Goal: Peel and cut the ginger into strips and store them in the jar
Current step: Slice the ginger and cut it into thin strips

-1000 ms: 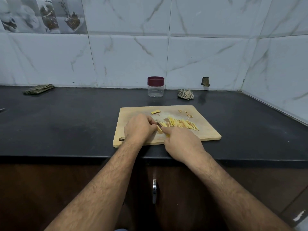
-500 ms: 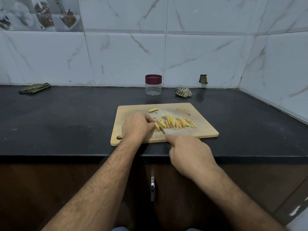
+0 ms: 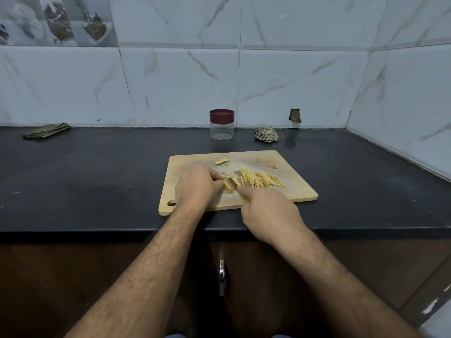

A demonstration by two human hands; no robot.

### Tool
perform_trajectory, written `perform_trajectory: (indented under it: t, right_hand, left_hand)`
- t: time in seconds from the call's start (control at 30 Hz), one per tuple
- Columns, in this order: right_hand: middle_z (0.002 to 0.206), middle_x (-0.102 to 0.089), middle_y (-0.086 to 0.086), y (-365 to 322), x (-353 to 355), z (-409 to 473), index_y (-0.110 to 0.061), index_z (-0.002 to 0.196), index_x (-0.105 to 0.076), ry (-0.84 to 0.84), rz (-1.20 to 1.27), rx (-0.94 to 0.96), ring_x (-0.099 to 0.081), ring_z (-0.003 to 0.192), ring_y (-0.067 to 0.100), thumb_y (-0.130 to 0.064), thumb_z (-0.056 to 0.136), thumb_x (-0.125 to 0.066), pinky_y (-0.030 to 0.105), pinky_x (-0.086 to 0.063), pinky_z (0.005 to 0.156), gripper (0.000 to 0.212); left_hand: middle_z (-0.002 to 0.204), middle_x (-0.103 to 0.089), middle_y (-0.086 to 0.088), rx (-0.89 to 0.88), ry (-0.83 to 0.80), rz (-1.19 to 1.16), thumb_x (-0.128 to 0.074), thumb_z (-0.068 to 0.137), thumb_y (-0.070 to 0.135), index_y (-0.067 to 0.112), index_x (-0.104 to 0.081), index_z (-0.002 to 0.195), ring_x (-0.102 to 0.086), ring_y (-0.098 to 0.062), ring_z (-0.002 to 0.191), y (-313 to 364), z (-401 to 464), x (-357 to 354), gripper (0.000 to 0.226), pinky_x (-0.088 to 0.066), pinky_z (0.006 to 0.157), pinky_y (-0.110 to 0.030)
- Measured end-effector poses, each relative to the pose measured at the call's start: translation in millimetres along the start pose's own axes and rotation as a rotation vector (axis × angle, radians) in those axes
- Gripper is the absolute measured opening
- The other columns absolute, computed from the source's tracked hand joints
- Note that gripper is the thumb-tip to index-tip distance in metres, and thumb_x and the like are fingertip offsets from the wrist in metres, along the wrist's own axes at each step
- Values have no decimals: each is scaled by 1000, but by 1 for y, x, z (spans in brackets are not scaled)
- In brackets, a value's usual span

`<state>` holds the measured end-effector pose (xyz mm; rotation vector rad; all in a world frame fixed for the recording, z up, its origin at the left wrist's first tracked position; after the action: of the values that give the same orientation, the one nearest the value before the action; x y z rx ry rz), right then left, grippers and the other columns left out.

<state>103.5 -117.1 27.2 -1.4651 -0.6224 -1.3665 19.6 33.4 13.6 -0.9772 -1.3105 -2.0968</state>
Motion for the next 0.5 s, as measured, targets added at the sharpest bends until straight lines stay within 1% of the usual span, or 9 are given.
perform_trajectory:
  t: [0.13, 0.33, 0.5]
  right_hand:
    - [142, -53, -4, -8, -2, 8, -38, 148, -39, -1, 12, 20, -50, 125, 21, -14, 96, -41, 34, -47, 92, 57]
    - [142, -53, -3, -10, -6, 14, -41, 148, -39, -21, -29, 37, -50, 126, 20, -15, 96, -41, 34, -45, 91, 58]
    - [135, -57, 0, -13, -7, 23, -43, 148, -36, -62, -114, 42, -52, 123, 22, -15, 98, -40, 34, -42, 83, 57]
  left_hand:
    - [95, -73, 16, 11, -4, -5, -65, 86, 32, 35, -77, 91, -61, -12, 86, 0, -1, 0, 13, -40, 62, -27]
    - [97, -72, 17, 21, -15, -4, -66, 86, 36, 37, -77, 92, -62, -12, 89, -2, 2, -2, 13, -42, 65, -28]
    - [96, -73, 16, 22, -20, -8, -67, 85, 35, 36, -77, 90, -62, -13, 91, -2, 1, -2, 11, -44, 67, -28]
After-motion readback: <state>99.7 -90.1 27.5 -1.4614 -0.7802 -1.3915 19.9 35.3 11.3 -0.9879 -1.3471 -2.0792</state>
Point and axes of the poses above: each hand's wrist, its own z-axis towards the middle knuckle, its own x-axis out of the back of the hand, y = z × x, the point moved 9 cm from there along z, towards the middle knuckle
